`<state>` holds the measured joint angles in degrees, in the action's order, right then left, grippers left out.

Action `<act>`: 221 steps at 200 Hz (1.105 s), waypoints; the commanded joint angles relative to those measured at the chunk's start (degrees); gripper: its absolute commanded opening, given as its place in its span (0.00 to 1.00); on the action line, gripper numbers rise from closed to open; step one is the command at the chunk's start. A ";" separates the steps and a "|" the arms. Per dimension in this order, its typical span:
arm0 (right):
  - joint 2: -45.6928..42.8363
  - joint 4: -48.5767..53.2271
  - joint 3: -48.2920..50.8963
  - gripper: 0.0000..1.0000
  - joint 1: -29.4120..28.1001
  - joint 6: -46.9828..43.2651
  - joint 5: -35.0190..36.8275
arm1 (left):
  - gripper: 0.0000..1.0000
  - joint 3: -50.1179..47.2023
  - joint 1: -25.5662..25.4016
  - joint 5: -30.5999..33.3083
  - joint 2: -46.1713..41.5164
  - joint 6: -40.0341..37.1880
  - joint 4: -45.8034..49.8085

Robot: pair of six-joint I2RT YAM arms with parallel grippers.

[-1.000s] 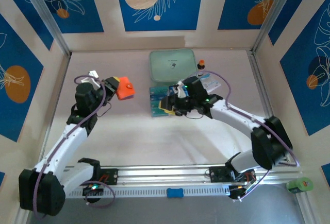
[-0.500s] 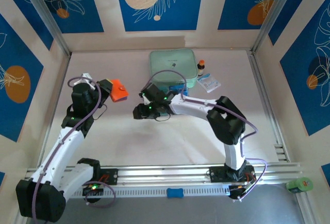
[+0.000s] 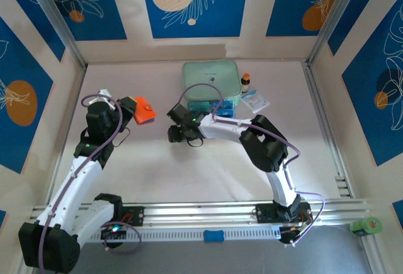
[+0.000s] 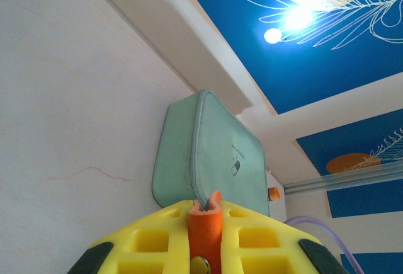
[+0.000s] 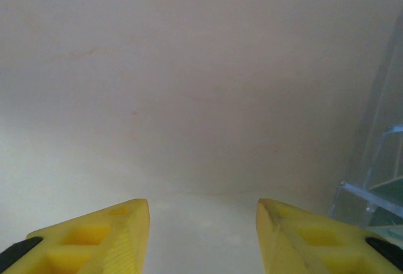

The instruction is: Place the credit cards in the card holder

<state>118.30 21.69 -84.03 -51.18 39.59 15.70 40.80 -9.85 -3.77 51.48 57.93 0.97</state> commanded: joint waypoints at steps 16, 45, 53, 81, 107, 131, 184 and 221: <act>0.11 1.88 1.42 0.49 3.55 -0.30 3.62 | 0.00 0.53 0.43 -0.53 -0.05 -0.72 -1.59; -0.75 1.38 2.82 0.49 6.24 -1.35 2.85 | 0.00 0.34 0.38 -0.89 0.40 -0.64 -2.05; -0.87 1.29 3.04 0.49 6.96 -1.66 2.69 | 0.00 0.34 0.39 -1.04 0.52 -0.63 -2.19; -0.88 1.25 3.78 0.48 9.18 -1.90 2.04 | 0.00 0.25 0.42 -1.56 1.34 -0.49 -2.95; -1.29 0.22 4.19 0.48 10.74 -3.02 -2.11 | 0.00 0.25 0.37 -2.95 2.58 -0.39 -3.84; -3.39 -0.40 3.74 0.49 11.02 -5.23 -10.84 | 0.00 -0.46 0.35 -6.20 4.07 -0.47 -6.30; -17.29 1.14 8.75 0.49 10.61 -3.67 -18.16 | 0.00 -5.19 -0.42 -17.36 8.20 -1.19 -16.79; -27.58 1.32 15.59 0.49 11.19 -0.58 -17.38 | 0.00 -8.56 -6.89 -16.41 9.41 -2.11 -20.42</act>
<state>96.05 21.56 -72.29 -40.25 36.51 -0.08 33.87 -12.29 -18.35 60.64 57.91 -13.47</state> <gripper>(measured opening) 0.491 0.128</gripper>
